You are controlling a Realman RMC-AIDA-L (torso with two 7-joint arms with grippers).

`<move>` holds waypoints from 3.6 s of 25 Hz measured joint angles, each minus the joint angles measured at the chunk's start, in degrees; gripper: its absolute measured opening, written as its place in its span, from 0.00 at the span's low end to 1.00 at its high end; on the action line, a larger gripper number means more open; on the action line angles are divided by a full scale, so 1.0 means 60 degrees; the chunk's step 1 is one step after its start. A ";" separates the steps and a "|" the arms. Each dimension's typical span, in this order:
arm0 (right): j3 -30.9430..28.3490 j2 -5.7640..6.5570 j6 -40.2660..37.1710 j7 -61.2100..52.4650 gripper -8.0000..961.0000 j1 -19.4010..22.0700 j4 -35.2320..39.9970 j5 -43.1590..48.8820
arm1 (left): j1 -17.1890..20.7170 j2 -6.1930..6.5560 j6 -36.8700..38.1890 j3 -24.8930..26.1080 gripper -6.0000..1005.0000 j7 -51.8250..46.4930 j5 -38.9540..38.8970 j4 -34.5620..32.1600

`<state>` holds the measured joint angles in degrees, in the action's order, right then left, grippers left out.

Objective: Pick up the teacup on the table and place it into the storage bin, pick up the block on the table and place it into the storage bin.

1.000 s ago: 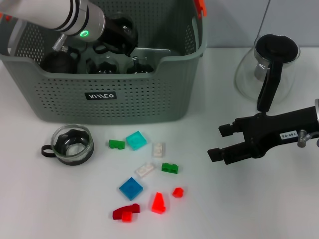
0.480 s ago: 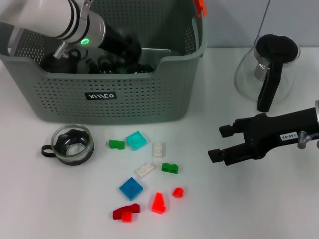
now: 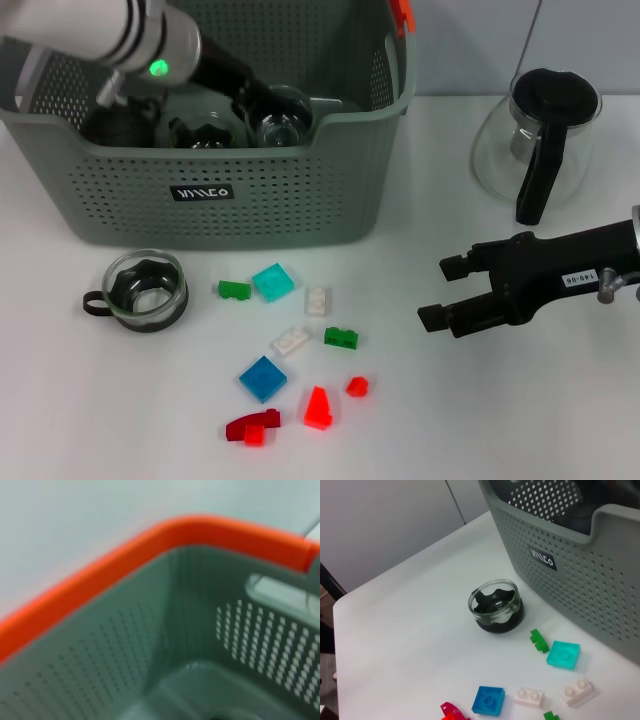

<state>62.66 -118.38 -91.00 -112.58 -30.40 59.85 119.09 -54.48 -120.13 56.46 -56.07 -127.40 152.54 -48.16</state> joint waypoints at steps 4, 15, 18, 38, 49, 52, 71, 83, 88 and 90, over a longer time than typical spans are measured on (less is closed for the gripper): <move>-0.0026 0.0001 -0.0015 0.0065 0.97 0.0001 -0.0001 0.0000 | 0.0400 0.0057 0.1187 0.0082 0.54 -0.0620 -0.0179 -0.1847; -0.0060 0.0046 -0.0006 0.0072 0.97 0.0013 -0.0014 -0.0003 | 0.2208 0.0019 0.6725 0.1430 0.83 -0.0551 -0.3412 -0.7145; -0.0097 0.0035 0.0038 0.0072 0.97 0.0013 -0.0015 -0.0002 | 0.3183 -0.0168 0.8121 0.1326 0.83 0.0449 -0.4454 -0.8479; -0.0308 -0.0116 0.0099 0.0000 0.97 -0.0252 -0.0276 0.0015 | 0.5606 -0.0717 0.6775 -0.1755 0.83 0.2930 -0.1406 -0.7010; -0.0307 -0.0191 0.0161 -0.0012 0.97 -0.0319 -0.0419 0.0014 | 0.5272 -0.0714 0.5212 -0.2667 0.83 0.2257 0.0810 -0.6142; -0.0307 -0.0193 0.0211 -0.0014 0.97 -0.0324 -0.0464 0.0014 | 0.5226 -0.0716 0.5081 -0.2921 0.83 0.2219 0.1100 -0.5855; -0.0315 -0.0191 0.0232 -0.0017 0.97 -0.0339 -0.0521 0.0013 | 0.4459 -0.0664 0.4638 -0.3243 0.82 0.1411 0.1505 -0.4420; -0.0339 -0.0160 0.0294 -0.0017 0.97 -0.0351 -0.0505 0.0013 | 0.4266 -0.0688 0.4499 -0.3174 0.52 0.1370 0.1578 -0.4170; -0.0338 -0.0151 0.0317 -0.0017 0.97 -0.0355 -0.0505 0.0013 | 0.4205 -0.0670 0.4477 -0.3139 0.41 0.1331 0.1527 -0.4079; -0.0337 -0.0146 0.0318 -0.0017 0.97 -0.0355 -0.0496 0.0013 | 0.4188 -0.0670 0.4427 -0.3132 0.37 0.1274 0.1520 -0.4048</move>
<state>60.64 -119.26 -89.10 -112.68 -32.53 56.88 119.17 -29.35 -124.15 83.02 -74.86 -119.76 161.67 -72.45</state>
